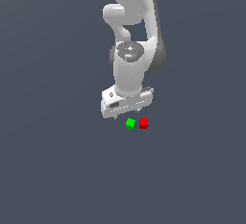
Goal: Stack the red cube on top of the green cube.
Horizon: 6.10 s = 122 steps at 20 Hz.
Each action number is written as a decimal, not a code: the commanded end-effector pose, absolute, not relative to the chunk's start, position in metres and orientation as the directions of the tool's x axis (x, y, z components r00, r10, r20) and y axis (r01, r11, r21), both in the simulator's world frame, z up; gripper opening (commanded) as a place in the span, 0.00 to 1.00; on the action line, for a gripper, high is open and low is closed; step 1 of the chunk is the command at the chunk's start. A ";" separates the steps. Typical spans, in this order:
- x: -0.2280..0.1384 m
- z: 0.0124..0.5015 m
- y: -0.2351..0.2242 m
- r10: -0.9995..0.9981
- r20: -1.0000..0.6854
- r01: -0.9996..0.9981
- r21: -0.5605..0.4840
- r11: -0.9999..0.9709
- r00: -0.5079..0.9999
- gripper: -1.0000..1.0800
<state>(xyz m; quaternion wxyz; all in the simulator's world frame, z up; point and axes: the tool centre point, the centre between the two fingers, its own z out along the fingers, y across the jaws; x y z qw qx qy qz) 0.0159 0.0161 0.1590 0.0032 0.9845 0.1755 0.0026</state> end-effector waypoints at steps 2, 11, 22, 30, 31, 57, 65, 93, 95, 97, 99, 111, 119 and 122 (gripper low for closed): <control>0.019 0.150 0.026 0.451 0.004 0.451 0.006 -0.893 0.893 0.96; 0.019 0.126 0.054 0.695 0.003 0.695 0.004 -0.719 0.719 0.96; 0.008 0.096 0.087 0.912 0.002 0.912 0.002 -0.409 0.409 0.96; -0.004 0.079 0.103 0.979 0.001 0.979 0.001 -0.206 0.206 0.96; -0.006 0.077 0.104 0.982 0.001 0.982 0.001 -0.187 0.187 0.96; -0.013 0.021 0.108 0.995 0.000 0.995 0.000 -0.098 0.098 0.96; -0.013 0.020 0.108 0.995 0.000 0.995 0.000 -0.098 0.098 0.00; -0.014 0.118 0.109 0.995 0.000 0.995 0.000 -0.097 0.097 0.00; -0.014 0.120 0.109 0.995 0.000 0.995 0.000 -0.097 0.097 0.00; -0.013 0.118 0.108 0.995 0.000 0.995 0.001 -0.097 0.097 0.00; -0.013 0.115 0.105 0.995 0.000 0.995 0.001 -0.097 0.097 0.00; -0.010 0.066 0.043 0.995 0.000 0.995 0.000 -0.097 0.097 0.00; -0.009 0.063 0.039 0.995 0.000 0.995 0.000 -0.097 0.097 0.96; -0.009 0.063 0.039 0.995 0.000 0.995 0.000 -0.097 0.097 0.96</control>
